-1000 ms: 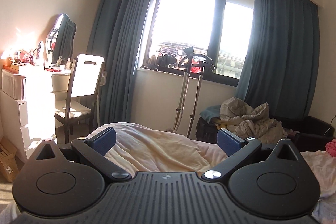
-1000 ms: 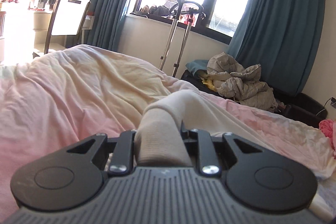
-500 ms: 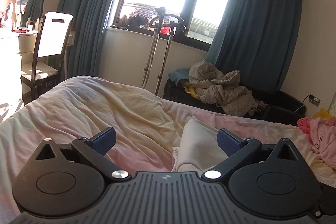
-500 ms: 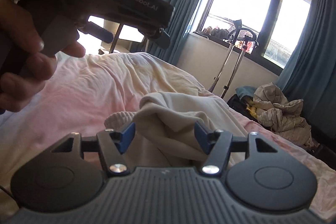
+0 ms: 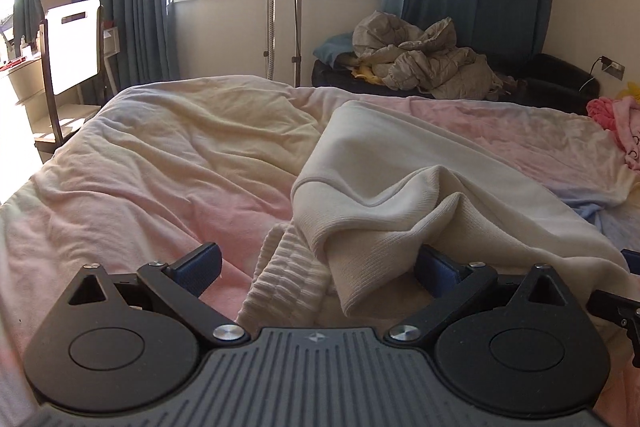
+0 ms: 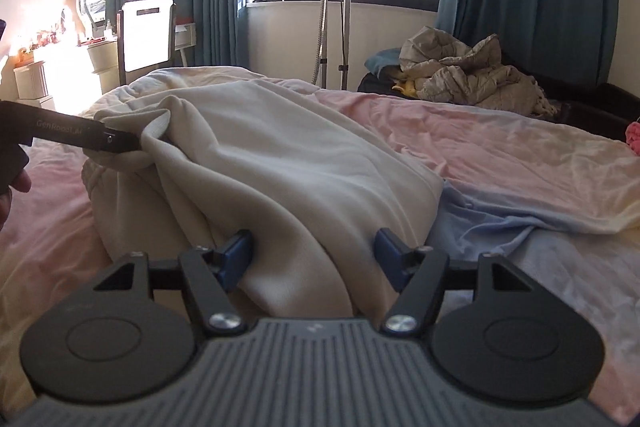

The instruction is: Fold clothes

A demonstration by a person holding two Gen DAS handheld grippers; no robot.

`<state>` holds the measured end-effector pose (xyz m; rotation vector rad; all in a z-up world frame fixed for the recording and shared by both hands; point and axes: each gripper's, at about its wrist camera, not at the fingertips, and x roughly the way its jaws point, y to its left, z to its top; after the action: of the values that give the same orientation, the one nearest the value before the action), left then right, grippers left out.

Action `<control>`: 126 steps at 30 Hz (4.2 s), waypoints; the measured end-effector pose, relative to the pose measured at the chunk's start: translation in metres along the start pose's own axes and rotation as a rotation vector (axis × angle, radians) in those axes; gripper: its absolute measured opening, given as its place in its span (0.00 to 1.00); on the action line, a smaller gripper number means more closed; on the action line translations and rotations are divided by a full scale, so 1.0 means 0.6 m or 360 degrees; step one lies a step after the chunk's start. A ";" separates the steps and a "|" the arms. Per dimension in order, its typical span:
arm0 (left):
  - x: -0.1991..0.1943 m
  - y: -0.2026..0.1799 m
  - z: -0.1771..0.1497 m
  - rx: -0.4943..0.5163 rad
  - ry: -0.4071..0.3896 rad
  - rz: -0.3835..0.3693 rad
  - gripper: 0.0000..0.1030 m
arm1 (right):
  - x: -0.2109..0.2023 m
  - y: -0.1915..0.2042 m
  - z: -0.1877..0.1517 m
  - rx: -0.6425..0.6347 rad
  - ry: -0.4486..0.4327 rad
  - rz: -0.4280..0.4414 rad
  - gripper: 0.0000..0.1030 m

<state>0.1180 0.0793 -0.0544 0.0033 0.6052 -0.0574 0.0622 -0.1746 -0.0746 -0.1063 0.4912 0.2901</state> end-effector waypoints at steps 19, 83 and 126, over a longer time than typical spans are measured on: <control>-0.026 0.043 0.000 -0.0588 -0.0292 -0.0015 0.11 | -0.052 0.020 0.002 -0.0055 -0.0023 -0.0136 0.12; 0.065 0.110 -0.194 -0.2212 0.0140 -0.0803 0.67 | 0.084 -0.225 -0.044 0.1759 0.0235 0.0432 0.71; 0.056 0.088 -0.142 -0.2054 0.0096 -0.0816 0.35 | 0.030 -0.149 0.080 0.1068 -0.0051 0.0172 0.30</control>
<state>0.0999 0.1318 -0.1445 -1.4059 0.6027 -0.1543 0.1257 -0.2470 -0.0382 0.5784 0.5410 0.2198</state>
